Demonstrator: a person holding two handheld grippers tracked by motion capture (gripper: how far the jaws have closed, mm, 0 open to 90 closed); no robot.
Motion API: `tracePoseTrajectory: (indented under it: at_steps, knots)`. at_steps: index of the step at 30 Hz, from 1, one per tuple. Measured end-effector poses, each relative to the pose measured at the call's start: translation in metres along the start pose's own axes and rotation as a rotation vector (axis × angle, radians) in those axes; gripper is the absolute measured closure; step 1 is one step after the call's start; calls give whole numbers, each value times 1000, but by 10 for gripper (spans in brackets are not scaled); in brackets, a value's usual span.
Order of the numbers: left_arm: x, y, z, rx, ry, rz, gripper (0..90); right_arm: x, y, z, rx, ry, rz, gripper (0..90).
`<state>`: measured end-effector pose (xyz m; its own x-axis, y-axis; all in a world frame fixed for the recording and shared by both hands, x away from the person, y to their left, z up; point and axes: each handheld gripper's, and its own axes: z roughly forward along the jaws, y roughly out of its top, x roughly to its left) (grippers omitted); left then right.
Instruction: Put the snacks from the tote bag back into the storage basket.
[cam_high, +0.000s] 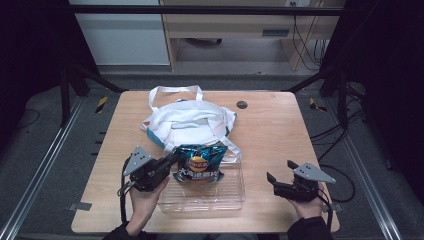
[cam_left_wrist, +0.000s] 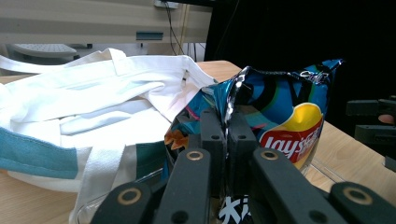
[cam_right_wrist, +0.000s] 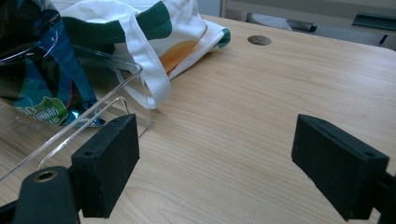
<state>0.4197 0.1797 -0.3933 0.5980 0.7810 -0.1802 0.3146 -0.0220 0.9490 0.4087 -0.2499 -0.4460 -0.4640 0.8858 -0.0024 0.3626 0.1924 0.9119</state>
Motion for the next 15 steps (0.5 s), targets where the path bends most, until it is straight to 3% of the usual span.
tracePoseTrajectory:
  at_steps: [15]
  knots:
    - [-1, 5, 9, -6, 38, 1, 850, 0, 0, 0, 1, 0, -1, 154]
